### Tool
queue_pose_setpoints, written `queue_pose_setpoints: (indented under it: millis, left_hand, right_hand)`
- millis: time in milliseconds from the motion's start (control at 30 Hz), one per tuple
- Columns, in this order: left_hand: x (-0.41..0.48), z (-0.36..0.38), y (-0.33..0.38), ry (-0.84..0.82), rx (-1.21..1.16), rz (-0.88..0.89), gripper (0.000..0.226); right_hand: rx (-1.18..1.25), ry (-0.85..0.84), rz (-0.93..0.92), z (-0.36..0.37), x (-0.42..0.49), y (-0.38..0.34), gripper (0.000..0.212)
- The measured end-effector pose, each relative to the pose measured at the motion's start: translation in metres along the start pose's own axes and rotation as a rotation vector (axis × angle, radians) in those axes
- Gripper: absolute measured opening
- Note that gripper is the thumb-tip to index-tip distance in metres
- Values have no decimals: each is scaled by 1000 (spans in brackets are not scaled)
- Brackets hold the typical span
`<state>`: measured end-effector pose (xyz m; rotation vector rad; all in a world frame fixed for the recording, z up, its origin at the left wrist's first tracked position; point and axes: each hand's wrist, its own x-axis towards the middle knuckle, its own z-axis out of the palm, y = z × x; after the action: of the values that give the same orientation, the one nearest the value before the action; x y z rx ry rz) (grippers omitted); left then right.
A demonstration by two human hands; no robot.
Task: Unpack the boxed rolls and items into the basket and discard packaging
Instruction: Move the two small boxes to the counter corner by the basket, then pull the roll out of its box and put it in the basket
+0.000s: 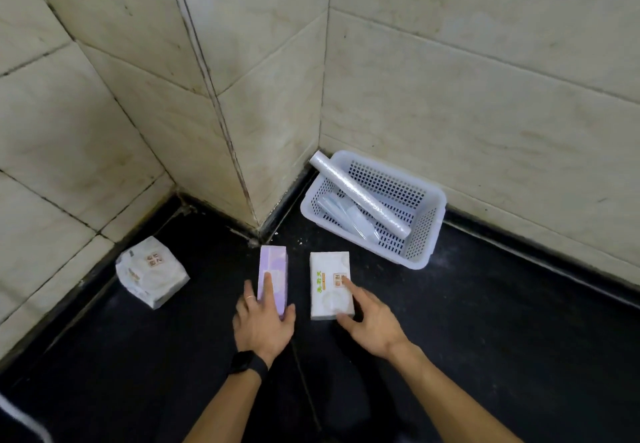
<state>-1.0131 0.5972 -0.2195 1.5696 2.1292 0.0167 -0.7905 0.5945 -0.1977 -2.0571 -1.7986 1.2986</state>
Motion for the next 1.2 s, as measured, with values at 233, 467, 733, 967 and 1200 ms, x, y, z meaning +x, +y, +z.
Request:
queue_pose_setpoints:
  millis: [233, 467, 733, 967, 1200]
  left_hand:
    - [-33, 10, 100, 104, 50, 418, 67]
    - [-122, 71, 246, -53, 126, 817, 65]
    - [-255, 197, 378, -230, 279, 1004, 65]
    - [-334, 278, 442, -408, 446, 1041, 71]
    - [-347, 325, 462, -459, 587, 1005, 75]
  right_hand:
    - [215, 260, 83, -50, -98, 71, 59]
    - [316, 588, 295, -108, -220, 197, 42]
    - [300, 753, 512, -150, -335, 380, 50]
    - [222, 851, 787, -188, -411, 508, 79]
    - [122, 874, 1028, -218, -438, 600, 108]
